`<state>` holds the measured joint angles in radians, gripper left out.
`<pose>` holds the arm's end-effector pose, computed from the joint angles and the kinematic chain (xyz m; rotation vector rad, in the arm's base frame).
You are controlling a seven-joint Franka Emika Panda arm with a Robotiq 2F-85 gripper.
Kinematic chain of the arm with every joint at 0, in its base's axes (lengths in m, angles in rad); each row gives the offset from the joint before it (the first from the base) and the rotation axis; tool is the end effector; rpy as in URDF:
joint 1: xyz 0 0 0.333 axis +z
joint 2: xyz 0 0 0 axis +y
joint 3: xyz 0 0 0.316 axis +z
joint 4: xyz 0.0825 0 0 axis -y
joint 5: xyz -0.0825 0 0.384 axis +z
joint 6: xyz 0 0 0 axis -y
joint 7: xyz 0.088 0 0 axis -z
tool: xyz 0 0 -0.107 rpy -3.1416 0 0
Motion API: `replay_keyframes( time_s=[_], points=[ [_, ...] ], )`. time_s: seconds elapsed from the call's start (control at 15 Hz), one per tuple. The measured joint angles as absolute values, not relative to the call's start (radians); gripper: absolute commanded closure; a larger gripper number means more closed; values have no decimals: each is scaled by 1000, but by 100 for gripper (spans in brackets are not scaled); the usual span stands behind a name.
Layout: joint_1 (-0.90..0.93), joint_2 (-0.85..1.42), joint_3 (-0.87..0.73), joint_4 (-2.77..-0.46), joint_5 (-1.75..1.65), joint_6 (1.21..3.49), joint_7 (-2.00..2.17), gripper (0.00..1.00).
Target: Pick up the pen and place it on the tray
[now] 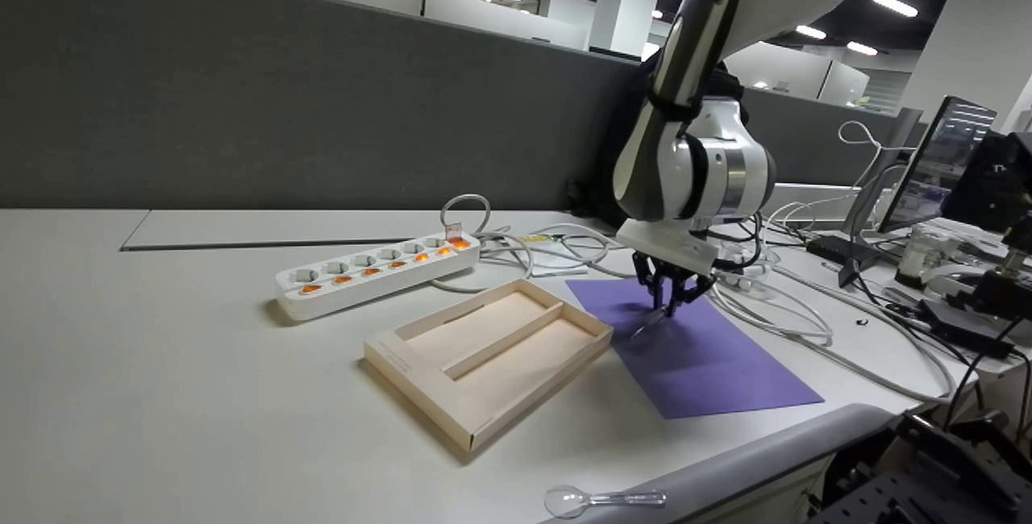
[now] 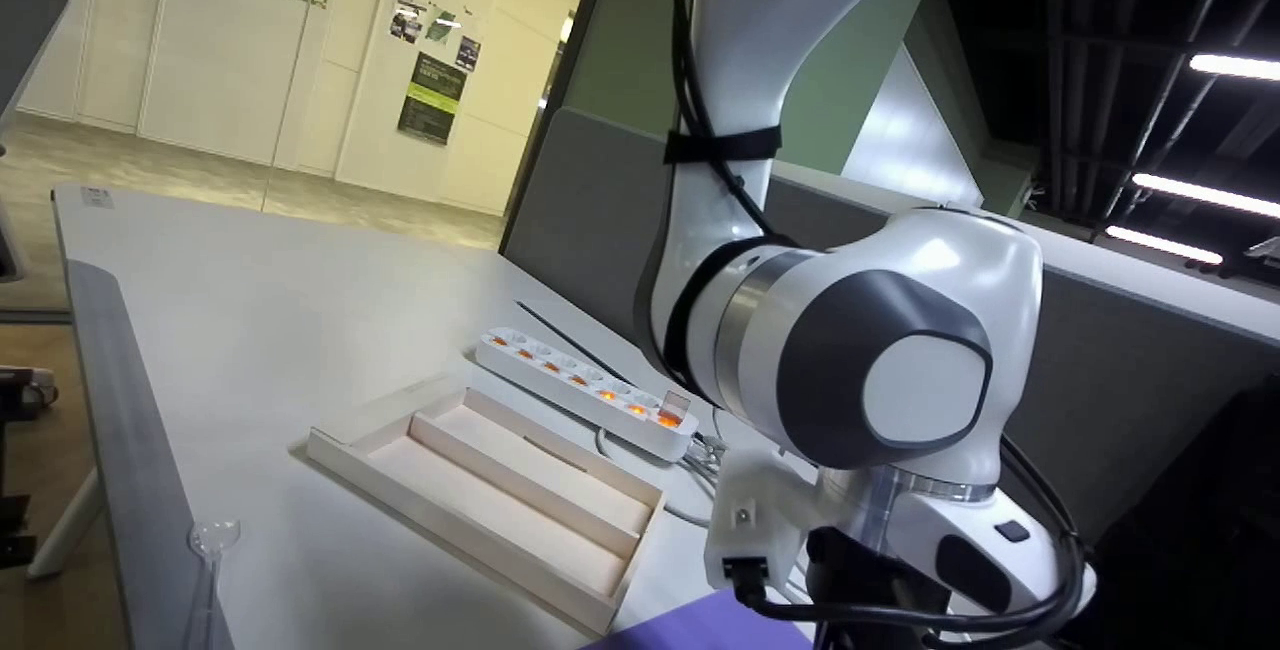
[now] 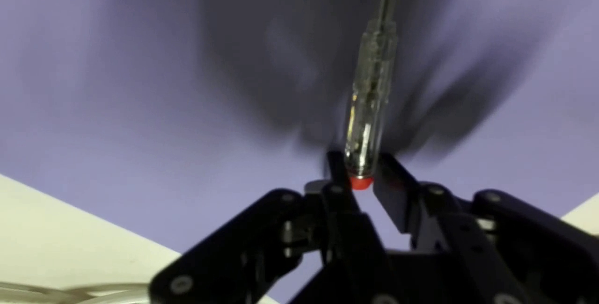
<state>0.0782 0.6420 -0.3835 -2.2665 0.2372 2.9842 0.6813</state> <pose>0.4966 -0.1887 0.1099 2.5224 -1.6075 0.2575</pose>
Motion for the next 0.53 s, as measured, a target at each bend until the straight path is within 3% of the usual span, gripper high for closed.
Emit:
replay_keyframes(
  time_s=[0.53],
  points=[
    [76,621,-372,-2268,260,2985,681,95]
  ],
)
